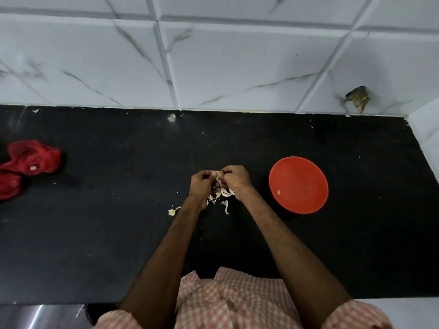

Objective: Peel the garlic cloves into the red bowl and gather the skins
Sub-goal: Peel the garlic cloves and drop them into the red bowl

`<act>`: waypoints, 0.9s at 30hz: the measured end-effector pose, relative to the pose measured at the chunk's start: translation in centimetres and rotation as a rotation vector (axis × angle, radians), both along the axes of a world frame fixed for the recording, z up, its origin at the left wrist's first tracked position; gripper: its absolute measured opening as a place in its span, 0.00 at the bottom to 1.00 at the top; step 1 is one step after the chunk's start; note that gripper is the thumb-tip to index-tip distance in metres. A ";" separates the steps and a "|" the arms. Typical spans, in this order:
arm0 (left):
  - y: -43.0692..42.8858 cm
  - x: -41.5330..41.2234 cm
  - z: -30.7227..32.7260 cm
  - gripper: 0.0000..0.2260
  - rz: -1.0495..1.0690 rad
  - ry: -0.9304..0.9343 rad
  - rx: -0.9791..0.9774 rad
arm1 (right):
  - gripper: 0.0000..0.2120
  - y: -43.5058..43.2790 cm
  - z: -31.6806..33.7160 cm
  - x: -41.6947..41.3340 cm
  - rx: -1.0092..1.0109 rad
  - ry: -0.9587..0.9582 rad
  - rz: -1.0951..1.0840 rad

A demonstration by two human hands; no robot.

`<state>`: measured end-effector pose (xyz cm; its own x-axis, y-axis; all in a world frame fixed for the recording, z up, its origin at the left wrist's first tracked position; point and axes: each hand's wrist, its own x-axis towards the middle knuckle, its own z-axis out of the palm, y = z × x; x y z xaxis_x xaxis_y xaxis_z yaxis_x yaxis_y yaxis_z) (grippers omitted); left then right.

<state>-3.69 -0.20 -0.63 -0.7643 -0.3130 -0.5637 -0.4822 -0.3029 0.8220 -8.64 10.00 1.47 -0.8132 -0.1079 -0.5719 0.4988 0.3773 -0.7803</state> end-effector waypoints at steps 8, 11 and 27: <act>0.9 0.3 0.7 0.05 -0.110 0.097 -0.145 | 0.07 1.0 0.8 -0.2 -0.128 -0.163 -0.168; 0.8 0.2 0.6 0.04 -0.102 0.108 -0.165 | 0.07 1.1 1.0 -0.1 -0.126 -0.099 -0.134; -1.0 1.4 -0.5 0.08 -0.239 0.083 -0.643 | 0.07 3.4 -0.3 1.1 0.559 0.385 0.370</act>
